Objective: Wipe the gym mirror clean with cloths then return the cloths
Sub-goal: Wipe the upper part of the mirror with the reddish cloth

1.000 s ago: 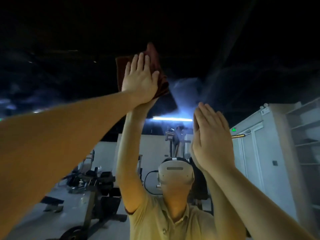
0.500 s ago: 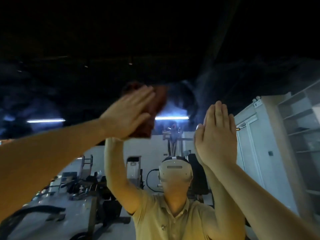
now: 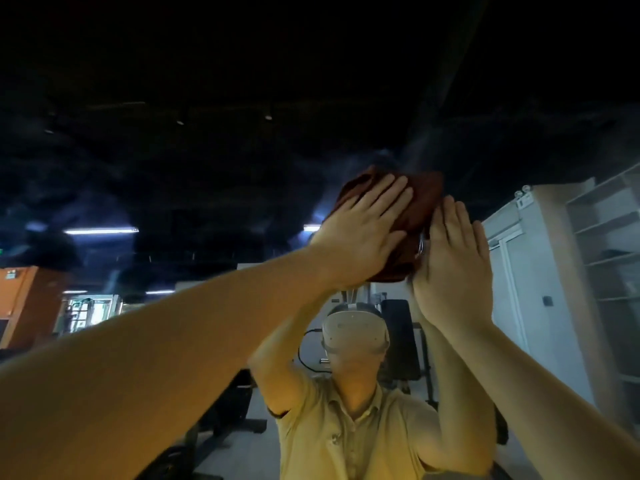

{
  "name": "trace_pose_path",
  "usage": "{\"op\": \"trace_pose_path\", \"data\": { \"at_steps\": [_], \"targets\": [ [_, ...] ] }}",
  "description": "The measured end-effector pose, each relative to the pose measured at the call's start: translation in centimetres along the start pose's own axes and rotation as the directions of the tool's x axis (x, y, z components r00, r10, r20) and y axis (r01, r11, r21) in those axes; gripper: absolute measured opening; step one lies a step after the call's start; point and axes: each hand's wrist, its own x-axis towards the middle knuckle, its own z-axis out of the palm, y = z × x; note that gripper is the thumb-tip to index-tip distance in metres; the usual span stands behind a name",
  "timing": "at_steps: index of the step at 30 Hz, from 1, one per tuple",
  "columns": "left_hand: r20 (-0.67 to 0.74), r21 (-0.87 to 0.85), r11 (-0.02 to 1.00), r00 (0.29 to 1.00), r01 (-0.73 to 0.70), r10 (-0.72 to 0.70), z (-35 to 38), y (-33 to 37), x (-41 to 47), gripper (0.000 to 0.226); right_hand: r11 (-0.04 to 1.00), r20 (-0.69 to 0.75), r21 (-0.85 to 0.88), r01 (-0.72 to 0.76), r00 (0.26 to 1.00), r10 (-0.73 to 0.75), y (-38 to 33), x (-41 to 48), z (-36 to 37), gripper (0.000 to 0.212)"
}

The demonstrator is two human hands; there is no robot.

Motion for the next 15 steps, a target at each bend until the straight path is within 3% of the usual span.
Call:
{"op": "trace_pose_path", "data": {
  "at_steps": [2, 6, 9, 11, 12, 15],
  "targets": [
    [-0.009, 0.036, 0.998, 0.998, 0.058, -0.058, -0.5, -3.9, -3.0, 0.070, 1.000, 0.015, -0.021, -0.015, 1.000, 0.015, -0.1, -0.1, 0.1, 0.064],
    [-0.078, 0.079, 0.933, 0.935, 0.351, -0.345, -2.2, -12.5, -10.1, 0.082, 1.000, -0.033, -0.017, -0.025, 0.999, 0.024, -0.3, -0.1, 0.3, 0.067],
    [-0.086, 0.011, 0.784, 0.782, 0.620, -0.617, -2.7, -13.7, -9.0, 0.088, 0.999, -0.033, -0.029, -0.025, 0.999, 0.024, -0.5, -0.2, 0.4, 0.068],
    [-0.117, -0.055, 0.697, 0.689, 0.715, -0.716, -2.2, -11.0, -4.6, 0.083, 0.999, 0.002, -0.047, -0.007, 1.000, 0.007, -0.5, -0.3, 0.4, 0.069],
    [-0.133, -0.074, 0.704, 0.693, 0.706, -0.709, -1.9, -9.1, -2.1, 0.081, 0.999, 0.013, -0.050, 0.001, 1.000, -0.001, -0.3, -0.3, 0.4, 0.069],
    [-0.187, -0.072, 0.810, 0.790, 0.582, -0.584, -0.9, -2.9, 4.0, 0.075, 1.000, 0.001, -0.024, 0.020, 1.000, -0.020, -0.1, 0.0, 0.3, 0.071]
  ]
}}
